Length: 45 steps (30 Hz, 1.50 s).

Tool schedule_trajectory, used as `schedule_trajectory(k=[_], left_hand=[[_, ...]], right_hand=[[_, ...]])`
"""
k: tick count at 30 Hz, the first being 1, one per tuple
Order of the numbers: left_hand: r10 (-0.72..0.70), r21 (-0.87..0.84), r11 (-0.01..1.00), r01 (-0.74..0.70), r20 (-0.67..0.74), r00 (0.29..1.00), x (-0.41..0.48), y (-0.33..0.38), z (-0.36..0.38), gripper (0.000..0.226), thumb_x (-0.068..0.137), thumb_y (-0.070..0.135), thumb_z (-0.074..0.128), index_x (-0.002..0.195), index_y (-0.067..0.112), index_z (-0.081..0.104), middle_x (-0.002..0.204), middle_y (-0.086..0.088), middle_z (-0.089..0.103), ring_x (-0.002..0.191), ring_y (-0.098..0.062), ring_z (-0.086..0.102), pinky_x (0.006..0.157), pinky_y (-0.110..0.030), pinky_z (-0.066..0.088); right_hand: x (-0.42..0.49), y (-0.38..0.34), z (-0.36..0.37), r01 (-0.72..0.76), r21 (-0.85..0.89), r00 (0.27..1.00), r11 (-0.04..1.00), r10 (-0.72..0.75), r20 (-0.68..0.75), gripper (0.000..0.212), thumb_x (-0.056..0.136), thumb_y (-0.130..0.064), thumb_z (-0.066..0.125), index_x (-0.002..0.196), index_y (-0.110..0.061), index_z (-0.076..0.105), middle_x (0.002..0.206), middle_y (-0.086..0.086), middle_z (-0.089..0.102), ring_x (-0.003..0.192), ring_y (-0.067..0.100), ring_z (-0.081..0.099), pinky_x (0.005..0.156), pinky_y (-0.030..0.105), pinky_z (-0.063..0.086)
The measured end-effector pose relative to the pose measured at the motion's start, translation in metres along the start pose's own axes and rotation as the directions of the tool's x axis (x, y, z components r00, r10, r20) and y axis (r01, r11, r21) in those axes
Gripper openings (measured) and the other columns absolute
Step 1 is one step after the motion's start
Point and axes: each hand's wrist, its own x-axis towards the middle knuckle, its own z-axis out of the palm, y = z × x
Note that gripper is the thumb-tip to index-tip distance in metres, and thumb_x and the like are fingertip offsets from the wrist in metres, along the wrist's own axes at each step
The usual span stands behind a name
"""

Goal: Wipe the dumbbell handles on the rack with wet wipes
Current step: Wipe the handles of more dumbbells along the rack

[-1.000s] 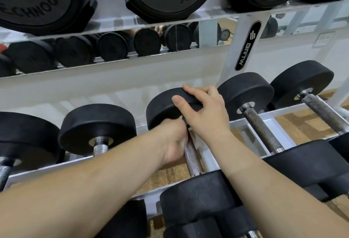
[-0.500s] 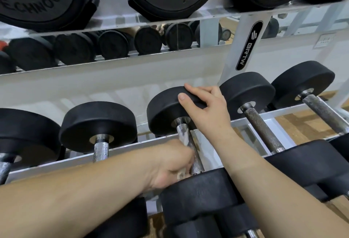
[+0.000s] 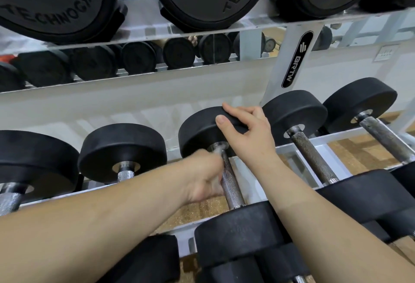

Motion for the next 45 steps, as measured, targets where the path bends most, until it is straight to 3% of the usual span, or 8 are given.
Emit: schedule_trajectory(k=[5, 10, 15, 19, 22, 28, 38, 45], left_hand=[[0.058, 0.165, 0.985, -0.045, -0.075, 0.995, -0.006, -0.024, 0.008, 0.040, 0.095, -0.015, 0.030, 0.102, 0.012, 0.058, 0.056, 0.000, 0.058, 0.041, -0.013, 0.053, 0.043, -0.018, 0.040], [0.043, -0.043, 0.998, -0.050, -0.148, 0.988, 0.009, 0.000, 0.003, 0.033, 0.107, 0.003, 0.028, 0.110, 0.014, 0.059, 0.096, -0.011, 0.069, 0.074, -0.029, 0.066, 0.066, -0.038, 0.059], [0.101, 0.146, 0.985, -0.090, -0.065, 0.993, -0.017, -0.027, 0.006, 0.026, 0.108, 0.004, 0.037, 0.102, 0.004, 0.062, 0.063, -0.004, 0.065, 0.053, -0.013, 0.063, 0.045, -0.017, 0.048], [0.032, 0.072, 0.997, -0.024, -0.105, 0.994, -0.023, -0.007, -0.019, 0.020, 0.099, -0.002, 0.043, 0.111, 0.002, 0.059, 0.079, -0.017, 0.069, 0.077, -0.030, 0.063, 0.077, -0.041, 0.058], [0.120, -0.019, 0.991, -0.134, -0.338, 0.934, -0.004, 0.005, -0.017, 0.016, 0.107, 0.014, 0.042, 0.117, 0.009, 0.054, 0.051, -0.005, 0.058, 0.059, -0.023, 0.051, 0.064, -0.033, 0.047], [0.183, 0.290, 0.950, -0.116, -0.215, 0.959, -0.009, -0.020, 0.033, 0.028, 0.098, 0.007, 0.044, 0.119, 0.007, 0.063, 0.098, -0.011, 0.071, 0.087, -0.024, 0.068, 0.063, -0.025, 0.053], [0.199, 0.117, 0.978, -0.173, -0.262, 0.944, -0.001, 0.002, 0.025, 0.024, 0.108, 0.013, 0.043, 0.115, 0.014, 0.065, 0.096, -0.005, 0.065, 0.084, -0.016, 0.063, 0.074, -0.024, 0.056], [0.091, 0.516, 0.854, -0.059, -0.037, 0.995, -0.031, -0.021, 0.018, 0.019, 0.099, 0.009, 0.051, 0.104, 0.017, 0.067, 0.080, 0.000, 0.064, 0.065, -0.013, 0.053, 0.050, -0.017, 0.037]], right_hand=[[0.005, 0.007, 0.004, -0.003, 0.001, 1.000, 1.000, 0.003, 0.025, 0.050, 0.076, -0.078, 0.061, 0.121, -0.057, 0.068, 0.135, -0.019, 0.062, 0.132, 0.008, 0.054, 0.113, 0.041, 0.044], [0.006, 0.012, 0.005, 0.010, 0.020, 1.000, 1.000, -0.010, 0.006, 0.045, 0.078, -0.076, 0.063, 0.119, -0.057, 0.069, 0.127, -0.020, 0.066, 0.125, 0.013, 0.059, 0.108, 0.043, 0.048], [0.006, 0.011, 0.005, 0.021, 0.016, 1.000, 1.000, -0.021, 0.008, 0.048, 0.079, -0.077, 0.061, 0.121, -0.055, 0.068, 0.128, -0.019, 0.066, 0.126, 0.013, 0.058, 0.110, 0.043, 0.047], [0.008, 0.013, 0.005, 0.012, 0.025, 1.000, 1.000, -0.013, 0.012, 0.048, 0.078, -0.077, 0.062, 0.120, -0.054, 0.069, 0.127, -0.019, 0.066, 0.126, 0.012, 0.058, 0.110, 0.042, 0.046], [0.006, 0.013, 0.006, 0.017, 0.013, 1.000, 1.000, -0.017, 0.023, 0.050, 0.079, -0.080, 0.060, 0.122, -0.056, 0.067, 0.129, -0.018, 0.065, 0.127, 0.013, 0.057, 0.110, 0.044, 0.046], [0.004, 0.008, 0.003, -0.007, 0.049, 0.999, 0.999, 0.005, 0.038, 0.043, 0.077, -0.079, 0.063, 0.116, -0.062, 0.067, 0.129, -0.020, 0.065, 0.128, 0.013, 0.056, 0.110, 0.043, 0.047], [0.003, 0.008, 0.000, -0.056, 0.160, 0.997, 0.986, 0.046, 0.066, 0.039, 0.074, -0.075, 0.070, 0.112, -0.066, 0.069, 0.128, -0.025, 0.064, 0.131, 0.014, 0.054, 0.112, 0.042, 0.046], [0.007, 0.007, 0.000, -0.069, 0.166, 0.997, 0.984, 0.060, 0.057, 0.039, 0.072, -0.072, 0.073, 0.110, -0.064, 0.071, 0.126, -0.025, 0.064, 0.131, 0.013, 0.054, 0.113, 0.040, 0.046]])
